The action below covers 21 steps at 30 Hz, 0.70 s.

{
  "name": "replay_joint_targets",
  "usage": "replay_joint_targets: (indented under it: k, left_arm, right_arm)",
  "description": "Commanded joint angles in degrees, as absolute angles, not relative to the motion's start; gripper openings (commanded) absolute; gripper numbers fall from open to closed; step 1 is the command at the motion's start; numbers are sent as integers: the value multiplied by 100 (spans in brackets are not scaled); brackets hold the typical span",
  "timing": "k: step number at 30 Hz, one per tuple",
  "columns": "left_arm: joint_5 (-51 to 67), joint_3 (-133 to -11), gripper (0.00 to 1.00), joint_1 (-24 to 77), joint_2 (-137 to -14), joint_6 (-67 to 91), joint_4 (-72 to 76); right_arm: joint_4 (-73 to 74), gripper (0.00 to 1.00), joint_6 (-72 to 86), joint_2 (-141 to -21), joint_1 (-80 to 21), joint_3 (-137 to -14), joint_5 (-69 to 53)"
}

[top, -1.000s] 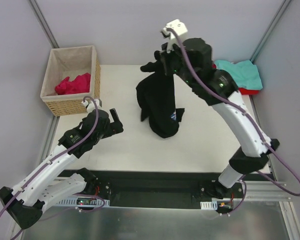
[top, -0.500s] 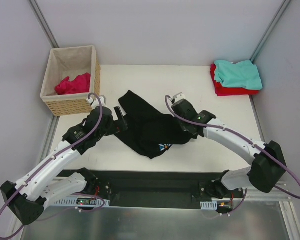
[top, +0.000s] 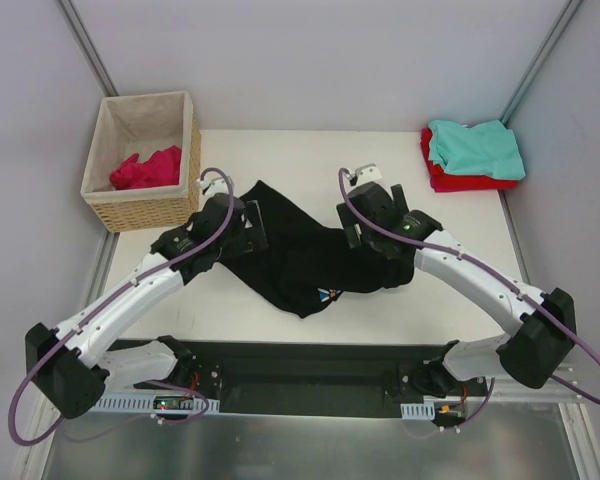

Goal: Fold and stack the t-shirts

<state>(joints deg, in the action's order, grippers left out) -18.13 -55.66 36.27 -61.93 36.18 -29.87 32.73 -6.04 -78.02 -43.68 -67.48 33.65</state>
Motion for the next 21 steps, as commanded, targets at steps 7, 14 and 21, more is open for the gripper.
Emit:
replay_joint_targets:
  k: [7,14,21]
  left_arm:
    - [-1583,-5688,99,3130,-6952,3586,-2488]
    - [-1451,-5309,99,2585,-7233,3612,-2268]
    - [-1372,-5414,99,2461,-7866,3691,-1986]
  right_arm:
    - [3006,96,-835,-8858,-4491,-8067,1908]
    - [2426,96,-624,-9562,-4482,-7613,1433]
    - [2198,96,-677,-9825,-4474,-7532,1371]
